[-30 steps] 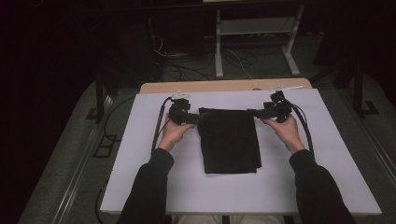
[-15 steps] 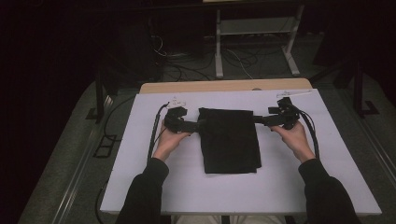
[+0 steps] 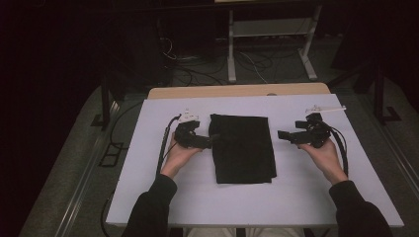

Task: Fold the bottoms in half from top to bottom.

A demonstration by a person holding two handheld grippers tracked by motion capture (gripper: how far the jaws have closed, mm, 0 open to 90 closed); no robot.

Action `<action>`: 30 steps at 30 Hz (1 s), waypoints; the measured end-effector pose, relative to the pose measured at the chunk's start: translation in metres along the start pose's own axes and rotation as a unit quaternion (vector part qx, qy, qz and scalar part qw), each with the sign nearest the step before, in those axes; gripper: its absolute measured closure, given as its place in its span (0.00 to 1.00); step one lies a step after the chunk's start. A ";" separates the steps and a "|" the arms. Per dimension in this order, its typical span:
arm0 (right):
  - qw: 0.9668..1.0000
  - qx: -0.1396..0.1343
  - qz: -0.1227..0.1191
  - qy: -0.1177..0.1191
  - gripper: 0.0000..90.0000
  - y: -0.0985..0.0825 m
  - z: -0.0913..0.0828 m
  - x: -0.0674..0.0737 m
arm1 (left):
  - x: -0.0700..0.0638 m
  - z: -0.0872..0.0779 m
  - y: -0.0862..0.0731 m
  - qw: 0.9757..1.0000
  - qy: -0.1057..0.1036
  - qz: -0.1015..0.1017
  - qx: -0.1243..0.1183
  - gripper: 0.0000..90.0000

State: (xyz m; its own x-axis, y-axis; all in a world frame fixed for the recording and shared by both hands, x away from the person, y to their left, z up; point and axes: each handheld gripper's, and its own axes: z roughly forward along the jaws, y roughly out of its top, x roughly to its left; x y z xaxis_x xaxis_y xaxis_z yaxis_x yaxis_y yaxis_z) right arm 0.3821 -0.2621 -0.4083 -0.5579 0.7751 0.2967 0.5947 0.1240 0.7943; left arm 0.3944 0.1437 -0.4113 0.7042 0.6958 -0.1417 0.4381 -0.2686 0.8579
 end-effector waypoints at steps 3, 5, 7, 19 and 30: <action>1.000 0.002 0.000 -0.004 0.00 -0.005 -0.005 0.001 | -0.003 -0.005 -0.002 1.000 0.003 0.005 -0.004 0.00; 1.000 0.006 -0.004 -0.008 0.00 -0.008 -0.008 0.002 | -0.004 -0.008 -0.002 1.000 0.005 0.008 -0.007 0.00; 1.000 0.004 -0.001 -0.008 0.00 -0.011 -0.011 0.002 | -0.006 -0.012 -0.002 1.000 0.006 0.009 -0.010 0.00; 1.000 0.004 -0.011 -0.008 0.00 -0.022 -0.033 0.012 | -0.018 -0.039 -0.006 0.999 0.011 0.026 -0.021 0.00; 1.000 -0.005 -0.011 0.001 0.00 -0.039 -0.048 0.028 | -0.030 -0.050 -0.034 1.000 -0.003 0.014 -0.020 0.00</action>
State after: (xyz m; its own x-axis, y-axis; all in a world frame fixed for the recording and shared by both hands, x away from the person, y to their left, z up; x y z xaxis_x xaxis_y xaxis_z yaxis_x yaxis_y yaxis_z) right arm 0.3151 -0.2750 -0.4053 -0.5720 0.7713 0.2791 0.5757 0.1352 0.8064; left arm 0.3302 0.1655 -0.4113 0.7196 0.6839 -0.1204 0.3959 -0.2616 0.8802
